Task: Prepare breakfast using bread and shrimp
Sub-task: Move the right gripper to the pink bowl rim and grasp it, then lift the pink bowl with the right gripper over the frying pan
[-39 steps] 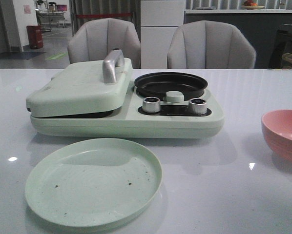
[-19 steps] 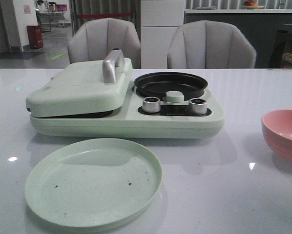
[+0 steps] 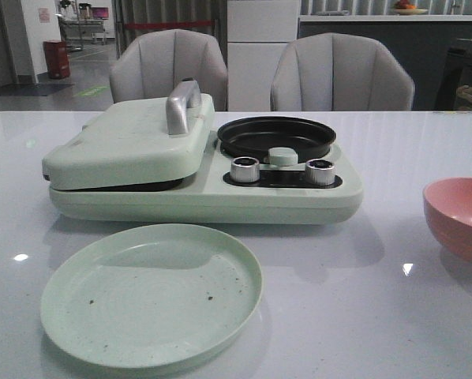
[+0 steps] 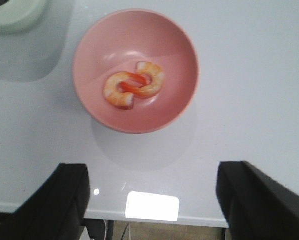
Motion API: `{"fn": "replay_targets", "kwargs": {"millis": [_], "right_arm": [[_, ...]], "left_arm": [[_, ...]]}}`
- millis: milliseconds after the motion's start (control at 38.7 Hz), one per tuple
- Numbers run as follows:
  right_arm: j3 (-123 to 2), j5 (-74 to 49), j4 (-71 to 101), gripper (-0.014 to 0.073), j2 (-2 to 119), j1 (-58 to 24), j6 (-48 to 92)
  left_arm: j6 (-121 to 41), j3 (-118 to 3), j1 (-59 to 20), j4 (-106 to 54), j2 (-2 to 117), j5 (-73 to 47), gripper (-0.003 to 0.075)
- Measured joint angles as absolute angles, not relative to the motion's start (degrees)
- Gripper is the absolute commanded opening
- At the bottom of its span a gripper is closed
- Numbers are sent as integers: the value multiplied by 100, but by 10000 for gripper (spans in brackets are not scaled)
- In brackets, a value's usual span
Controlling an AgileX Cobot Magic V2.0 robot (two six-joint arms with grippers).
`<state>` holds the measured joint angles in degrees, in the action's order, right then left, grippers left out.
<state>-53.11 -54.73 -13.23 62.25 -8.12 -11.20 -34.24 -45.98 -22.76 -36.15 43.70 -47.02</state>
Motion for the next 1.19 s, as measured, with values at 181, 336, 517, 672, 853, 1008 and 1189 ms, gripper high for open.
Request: {"fn": "replay_targets", "kwargs": {"millis": [181, 336, 517, 672, 853, 1008, 1189], "right_arm": [[-5800, -5391, -452, 620, 7213, 275, -379], [-6195, -5285, 230, 620, 8080, 880, 357], [-6558, -5091, 370, 620, 9016, 1001, 607], [-6782, -4947, 402, 620, 9692, 1001, 648], [-6930, -4867, 405, 576, 10294, 1001, 657], [-6942, -4820, 320, 373, 10502, 1001, 657], [-6952, -4782, 296, 154, 10526, 1001, 661]], "left_arm": [[-3424, -4598, -2276, -3615, 4370, -4702, 99], [-3424, -4598, -2276, -3615, 4370, -4702, 99], [-3424, -4598, -2276, -3615, 4370, -4702, 99], [-3424, -4598, -2276, -3615, 4370, -4702, 99], [-3424, -4598, -2276, -3615, 4370, -4702, 99], [-3424, -4598, -2276, -3615, 4370, -4702, 99], [-3424, -4598, -2276, -3615, 4370, -4702, 99]]}}
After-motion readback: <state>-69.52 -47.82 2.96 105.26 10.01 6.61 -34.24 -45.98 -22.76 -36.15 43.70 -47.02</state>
